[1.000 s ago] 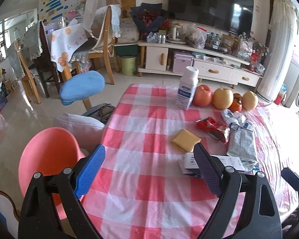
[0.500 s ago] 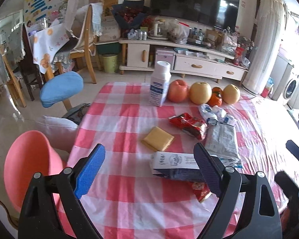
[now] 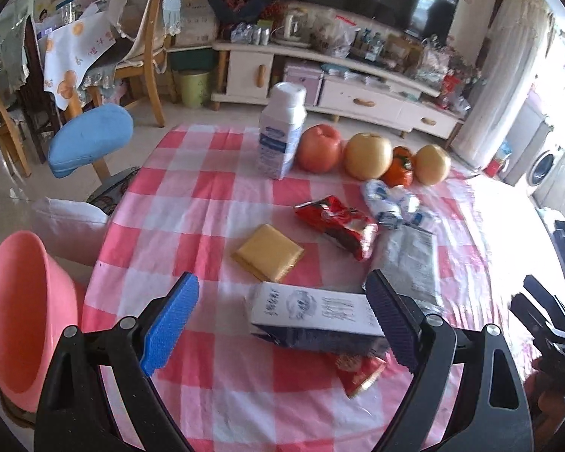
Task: Collect trash
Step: 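Grasp the yellow square pad with the left tool while the right tool grasps the silver wrapper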
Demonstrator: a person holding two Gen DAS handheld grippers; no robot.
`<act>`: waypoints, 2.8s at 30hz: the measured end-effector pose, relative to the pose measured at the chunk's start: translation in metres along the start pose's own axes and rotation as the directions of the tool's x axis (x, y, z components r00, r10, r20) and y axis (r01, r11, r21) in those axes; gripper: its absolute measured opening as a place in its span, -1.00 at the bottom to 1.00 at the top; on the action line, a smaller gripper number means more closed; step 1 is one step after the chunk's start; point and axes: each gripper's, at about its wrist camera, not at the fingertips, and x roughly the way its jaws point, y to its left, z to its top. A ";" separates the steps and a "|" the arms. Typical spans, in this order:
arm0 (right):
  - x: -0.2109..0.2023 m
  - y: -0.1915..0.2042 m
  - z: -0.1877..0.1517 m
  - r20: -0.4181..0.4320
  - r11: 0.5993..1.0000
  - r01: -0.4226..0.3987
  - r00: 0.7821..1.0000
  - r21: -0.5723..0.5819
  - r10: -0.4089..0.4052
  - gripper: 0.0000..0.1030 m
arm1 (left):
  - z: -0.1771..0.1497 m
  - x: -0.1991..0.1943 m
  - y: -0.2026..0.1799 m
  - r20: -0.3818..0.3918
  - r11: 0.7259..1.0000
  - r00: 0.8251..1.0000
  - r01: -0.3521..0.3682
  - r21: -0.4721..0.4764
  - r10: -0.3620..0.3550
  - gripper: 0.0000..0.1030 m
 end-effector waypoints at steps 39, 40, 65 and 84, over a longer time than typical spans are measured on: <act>0.120 -0.024 0.005 -0.222 0.931 -0.216 0.932 0.295 0.286 0.60 | 0.030 0.157 0.002 -0.291 0.966 0.944 -0.206 -0.158 0.154 0.63; 0.120 -0.025 0.005 -0.223 0.929 -0.217 0.931 0.300 0.290 0.60 | 0.030 0.158 0.002 -0.288 0.966 0.945 -0.206 -0.156 0.156 0.61; 0.139 -0.029 0.003 -0.203 0.905 -0.259 0.919 0.337 0.338 -0.38 | 0.032 0.142 0.025 -0.247 0.977 0.967 -0.104 -0.186 0.056 -0.08; 0.084 -0.010 0.021 -0.076 0.939 -0.303 0.945 0.165 0.318 -0.80 | 0.022 0.156 -0.017 -0.245 0.981 0.954 -0.190 -0.037 0.176 0.36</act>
